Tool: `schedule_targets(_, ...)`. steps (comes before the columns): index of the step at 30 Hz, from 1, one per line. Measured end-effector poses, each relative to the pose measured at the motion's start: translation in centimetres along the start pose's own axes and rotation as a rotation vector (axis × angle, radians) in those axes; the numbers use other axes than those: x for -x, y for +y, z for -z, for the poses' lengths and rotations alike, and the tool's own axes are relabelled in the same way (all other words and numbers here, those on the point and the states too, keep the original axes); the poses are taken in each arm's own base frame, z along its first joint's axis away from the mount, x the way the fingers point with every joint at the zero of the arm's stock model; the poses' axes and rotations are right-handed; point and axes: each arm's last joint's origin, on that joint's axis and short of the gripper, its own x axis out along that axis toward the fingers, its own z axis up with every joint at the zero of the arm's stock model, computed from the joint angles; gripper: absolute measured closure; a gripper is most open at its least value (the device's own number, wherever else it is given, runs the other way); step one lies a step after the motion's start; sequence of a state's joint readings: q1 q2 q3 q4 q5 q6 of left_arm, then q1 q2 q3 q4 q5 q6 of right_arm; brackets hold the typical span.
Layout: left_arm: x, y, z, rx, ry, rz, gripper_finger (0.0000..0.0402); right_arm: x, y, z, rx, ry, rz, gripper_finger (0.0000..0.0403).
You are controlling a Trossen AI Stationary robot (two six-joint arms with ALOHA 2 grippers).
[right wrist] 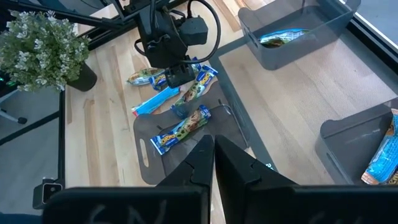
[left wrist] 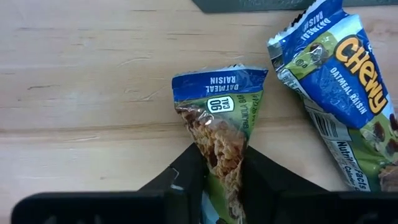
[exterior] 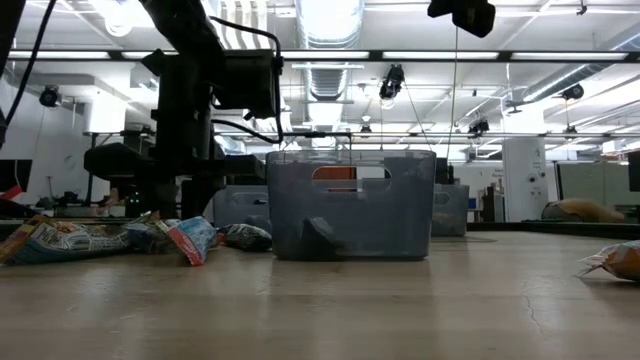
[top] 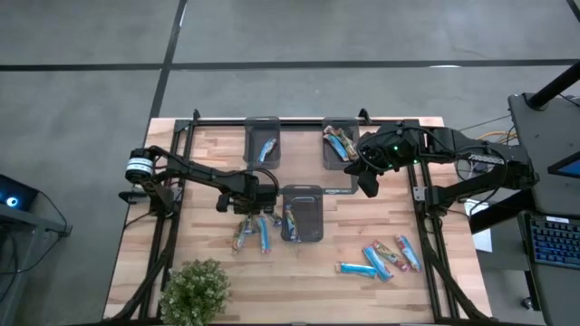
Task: Pick and place Granola Bars by type
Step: Put the blue granola bar into the bottom black bin
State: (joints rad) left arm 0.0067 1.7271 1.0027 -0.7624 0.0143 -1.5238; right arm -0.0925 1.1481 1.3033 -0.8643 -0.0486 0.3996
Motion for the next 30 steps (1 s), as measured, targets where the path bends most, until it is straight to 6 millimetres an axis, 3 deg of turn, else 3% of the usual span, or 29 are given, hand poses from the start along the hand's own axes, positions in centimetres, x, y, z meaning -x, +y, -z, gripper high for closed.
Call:
schedule_targets(6,0.3,0.1,-0.1,-0.013,0.001,0.011,0.0335,0.0,0.0,0.0,0.000,0.000,0.000,0.0394)
schedule_targets(14,2.6,0.7,-0.8,-0.009,-0.006,0.068,0.0335,0.0,0.0,0.0,0.000,0.000,0.000,0.0394)
schedule_targets(20,5.3,0.1,-1.1,-0.038,-0.018,0.155,0.0335,0.0,0.0,0.0,0.001,0.000,0.000,0.0394)
schedule_targets(30,10.9,-3.0,-1.5,-0.096,-0.111,0.351,0.0335,0.0,0.0,0.0,0.000,0.002,0.000,0.0394)
